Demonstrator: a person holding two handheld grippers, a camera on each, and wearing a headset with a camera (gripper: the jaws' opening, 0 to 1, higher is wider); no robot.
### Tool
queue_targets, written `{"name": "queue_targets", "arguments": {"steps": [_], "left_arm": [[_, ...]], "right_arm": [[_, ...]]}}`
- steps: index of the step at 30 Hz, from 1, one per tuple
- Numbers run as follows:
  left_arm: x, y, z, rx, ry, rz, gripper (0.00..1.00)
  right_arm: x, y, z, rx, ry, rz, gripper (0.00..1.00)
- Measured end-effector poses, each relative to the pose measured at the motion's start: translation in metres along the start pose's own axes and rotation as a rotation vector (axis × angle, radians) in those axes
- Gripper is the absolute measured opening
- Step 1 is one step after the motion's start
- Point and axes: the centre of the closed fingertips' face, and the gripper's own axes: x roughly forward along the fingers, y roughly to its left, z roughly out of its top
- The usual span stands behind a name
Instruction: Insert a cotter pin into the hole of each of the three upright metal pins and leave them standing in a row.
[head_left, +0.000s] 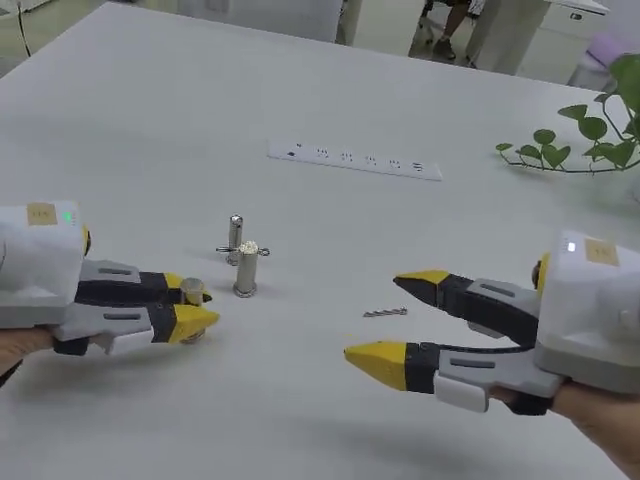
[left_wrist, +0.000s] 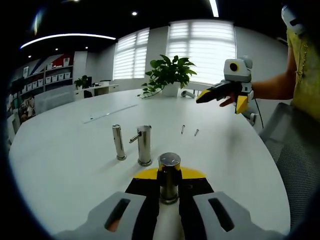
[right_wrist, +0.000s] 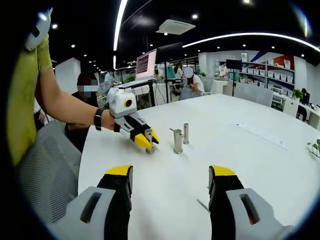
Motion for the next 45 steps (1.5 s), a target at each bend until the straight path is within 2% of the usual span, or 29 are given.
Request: {"name": "queue_targets", "arguments": {"steps": [5,11,20,25,30,34,41,45], "left_arm": [[0.006,-0.019,0.004,0.011,-0.013,-0.036,0.11],[0.010,-0.031,0.002,0.015,-0.015,-0.076,0.11],[0.011,-0.034,-0.004,0.032,-0.007,-0.103,0.11],[0.011,-0.036,-0.004,0.035,-0.019,-0.113,0.11],[0.011,-0.035,-0.004,0.029,-0.052,-0.114,0.12],[0.011,-0.037,-0.004,0.040,-0.053,-0.127,0.12],[0.011,-0.036,-0.005,0.024,-0.044,-0.135,0.13],[0.010,-0.034,-0.006,0.027,-0.044,-0.135,0.17]], "right_arm": [[-0.004,0.004,0.001,-0.007,0.000,0.008,0.63],[-0.007,0.007,0.000,-0.012,0.005,0.011,0.63],[-0.009,0.007,-0.006,-0.005,0.017,0.011,0.63],[-0.008,0.007,-0.006,-0.006,0.016,0.010,0.63],[-0.008,0.009,-0.008,-0.008,0.023,0.015,0.63],[-0.010,0.009,-0.010,-0.009,0.030,0.014,0.63],[-0.010,0.007,-0.010,-0.008,0.034,0.007,0.63],[-0.009,0.006,-0.009,-0.007,0.034,0.008,0.62]]}}
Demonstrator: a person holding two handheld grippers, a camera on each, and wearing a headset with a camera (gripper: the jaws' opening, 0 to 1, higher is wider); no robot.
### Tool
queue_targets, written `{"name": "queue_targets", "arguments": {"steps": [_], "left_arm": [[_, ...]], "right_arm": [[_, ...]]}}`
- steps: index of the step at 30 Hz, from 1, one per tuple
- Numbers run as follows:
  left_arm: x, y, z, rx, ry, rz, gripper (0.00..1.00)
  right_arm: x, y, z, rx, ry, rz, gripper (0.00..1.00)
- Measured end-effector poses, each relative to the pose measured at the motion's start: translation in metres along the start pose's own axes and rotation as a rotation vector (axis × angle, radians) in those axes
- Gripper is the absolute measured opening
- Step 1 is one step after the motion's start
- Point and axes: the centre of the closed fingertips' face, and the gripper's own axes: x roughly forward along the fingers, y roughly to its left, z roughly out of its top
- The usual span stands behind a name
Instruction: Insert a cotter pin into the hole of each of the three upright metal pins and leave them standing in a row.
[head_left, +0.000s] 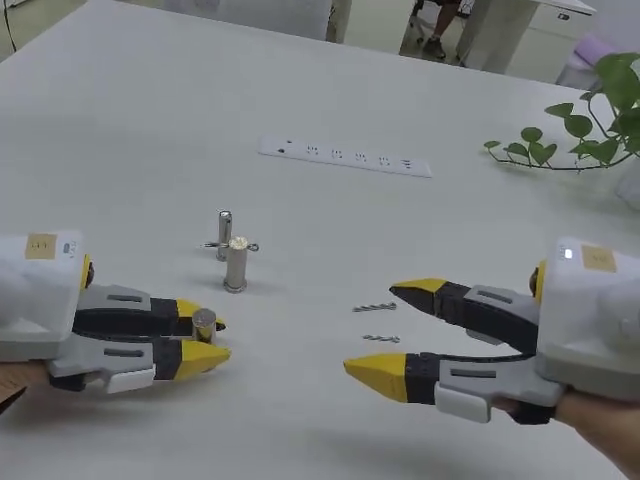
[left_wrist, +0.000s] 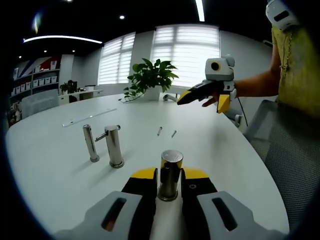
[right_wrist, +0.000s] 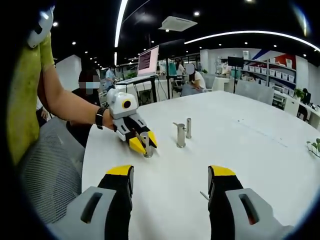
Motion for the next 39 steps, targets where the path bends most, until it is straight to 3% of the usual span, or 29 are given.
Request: {"name": "queue_targets", "arguments": {"steps": [10,12,14,23,27,39], "left_arm": [[-0.007,0.001,0.007,-0.044,-0.011,0.010,0.31],[-0.009,0.001,0.007,-0.043,-0.002,0.019,0.34],[-0.013,0.002,0.008,-0.084,0.008,0.031,0.41],[-0.026,-0.003,0.016,-0.127,0.000,0.075,0.55],[-0.030,-0.007,0.019,-0.128,0.001,0.084,0.57],[-0.051,-0.015,0.040,-0.126,-0.053,0.155,0.57]], "right_arm": [[-0.001,-0.001,0.000,-0.004,0.008,-0.002,0.62],[-0.001,-0.001,0.000,-0.003,0.007,-0.002,0.62],[-0.001,-0.001,0.000,-0.004,0.009,-0.002,0.62],[-0.006,-0.005,0.000,-0.014,0.017,-0.009,0.61],[-0.011,-0.011,0.000,-0.012,0.018,-0.021,0.59],[-0.028,-0.030,0.001,-0.036,0.035,-0.065,0.56]]}}
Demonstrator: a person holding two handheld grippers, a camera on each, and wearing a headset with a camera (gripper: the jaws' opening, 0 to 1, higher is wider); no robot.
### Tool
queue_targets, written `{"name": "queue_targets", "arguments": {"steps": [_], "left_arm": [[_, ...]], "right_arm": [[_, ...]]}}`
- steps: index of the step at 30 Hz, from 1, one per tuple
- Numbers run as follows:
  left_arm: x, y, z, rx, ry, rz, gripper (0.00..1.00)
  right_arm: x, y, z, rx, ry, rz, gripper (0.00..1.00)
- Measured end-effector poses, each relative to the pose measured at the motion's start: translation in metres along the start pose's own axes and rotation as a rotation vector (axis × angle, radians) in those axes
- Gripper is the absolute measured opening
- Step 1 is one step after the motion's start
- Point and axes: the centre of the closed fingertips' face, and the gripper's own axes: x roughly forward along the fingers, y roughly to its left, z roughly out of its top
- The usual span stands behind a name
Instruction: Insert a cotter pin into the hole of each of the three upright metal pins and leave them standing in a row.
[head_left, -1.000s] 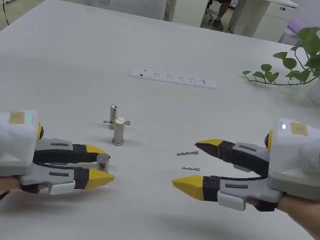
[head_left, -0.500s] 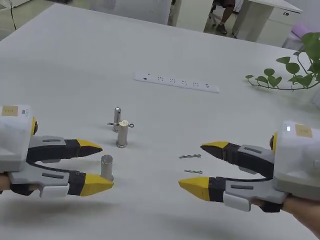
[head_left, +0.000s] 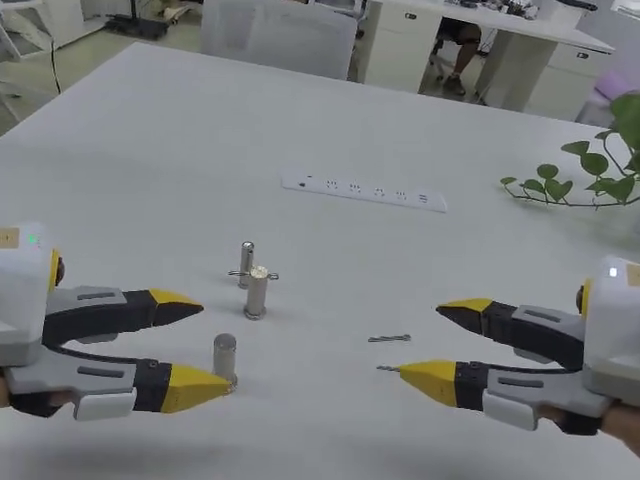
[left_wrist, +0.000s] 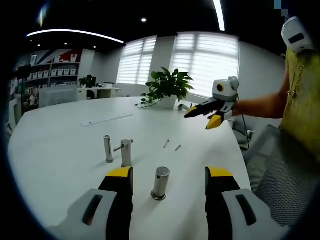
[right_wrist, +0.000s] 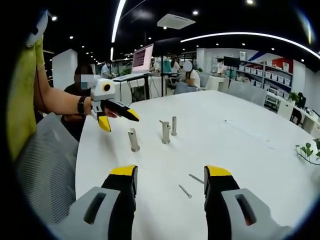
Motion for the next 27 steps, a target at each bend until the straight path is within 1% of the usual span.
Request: {"name": "queue_targets", "arguments": {"steps": [5,6,8,12,15,18,21,24,25,26,27], "left_arm": [[-0.014,-0.004,0.013,0.007,-0.031,0.044,0.56],[-0.017,-0.007,0.018,0.006,-0.047,0.053,0.56],[-0.021,-0.011,0.021,0.008,-0.060,0.061,0.56],[-0.024,-0.017,0.018,0.003,-0.051,0.080,0.56],[-0.027,-0.022,0.021,0.000,-0.057,0.093,0.56],[-0.029,-0.026,0.023,-0.001,-0.065,0.106,0.56],[-0.028,-0.030,0.022,-0.003,-0.058,0.114,0.55],[-0.027,-0.035,0.022,-0.002,-0.056,0.115,0.55],[-0.027,-0.035,0.022,-0.002,-0.053,0.116,0.55],[-0.026,-0.036,0.021,-0.003,-0.051,0.115,0.55],[-0.026,-0.037,0.021,-0.003,-0.051,0.114,0.55]], "right_arm": [[-0.007,-0.014,0.001,-0.020,0.027,-0.015,0.53],[-0.008,-0.017,0.002,-0.024,0.029,-0.014,0.53],[-0.011,-0.023,0.004,-0.030,0.031,-0.015,0.51],[-0.011,-0.036,0.004,-0.056,0.064,-0.009,0.49],[-0.011,-0.043,0.003,-0.072,0.092,0.001,0.48],[-0.010,-0.047,0.001,-0.084,0.118,0.020,0.47],[-0.005,-0.051,-0.005,-0.105,0.166,0.042,0.43],[0.002,-0.053,-0.009,-0.115,0.189,0.058,0.42],[0.003,-0.053,-0.012,-0.123,0.206,0.064,0.41],[0.005,-0.053,-0.017,-0.148,0.238,0.074,0.40],[0.007,-0.055,-0.019,-0.158,0.254,0.073,0.39]]}}
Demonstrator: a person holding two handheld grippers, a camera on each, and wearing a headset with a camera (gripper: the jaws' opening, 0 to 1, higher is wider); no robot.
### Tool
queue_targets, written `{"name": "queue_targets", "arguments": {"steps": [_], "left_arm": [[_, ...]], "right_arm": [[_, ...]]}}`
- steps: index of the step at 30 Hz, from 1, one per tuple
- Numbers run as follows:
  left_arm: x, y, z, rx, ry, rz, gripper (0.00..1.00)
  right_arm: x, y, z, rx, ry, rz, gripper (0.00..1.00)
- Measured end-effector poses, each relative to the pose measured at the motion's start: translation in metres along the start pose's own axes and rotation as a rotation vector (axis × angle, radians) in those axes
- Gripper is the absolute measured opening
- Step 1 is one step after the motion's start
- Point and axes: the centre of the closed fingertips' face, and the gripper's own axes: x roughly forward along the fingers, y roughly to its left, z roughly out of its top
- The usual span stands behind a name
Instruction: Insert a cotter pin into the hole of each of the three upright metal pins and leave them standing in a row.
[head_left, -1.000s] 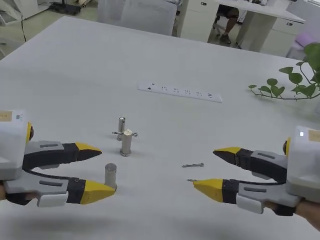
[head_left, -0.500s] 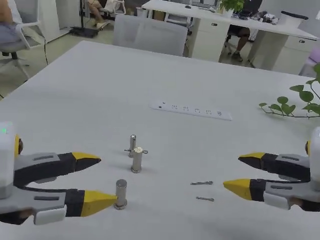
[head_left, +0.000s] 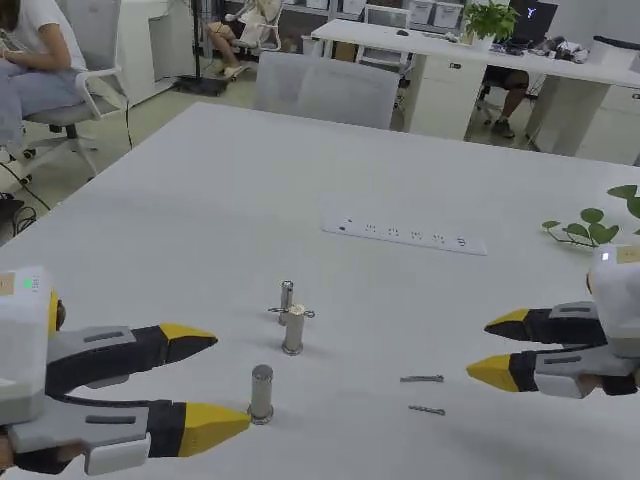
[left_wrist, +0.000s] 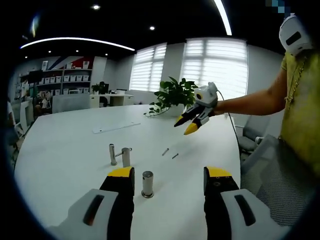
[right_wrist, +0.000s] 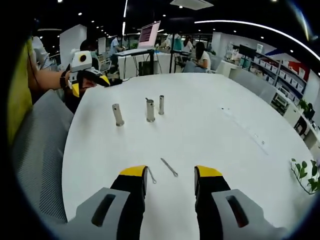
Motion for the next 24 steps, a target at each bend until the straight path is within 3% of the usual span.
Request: {"name": "queue_targets", "arguments": {"steps": [10,19,24], "left_arm": [[0.002,-0.001,0.000,0.001,0.007,-0.003,0.54],[0.004,-0.001,-0.003,0.001,0.014,-0.005,0.55],[0.004,-0.001,-0.004,0.000,0.016,-0.007,0.55]], "right_arm": [[0.029,-0.009,-0.013,-0.073,0.135,0.056,0.29],[0.047,-0.006,-0.027,-0.157,0.275,0.130,0.26],[0.053,-0.006,-0.030,-0.172,0.308,0.149,0.24]]}}
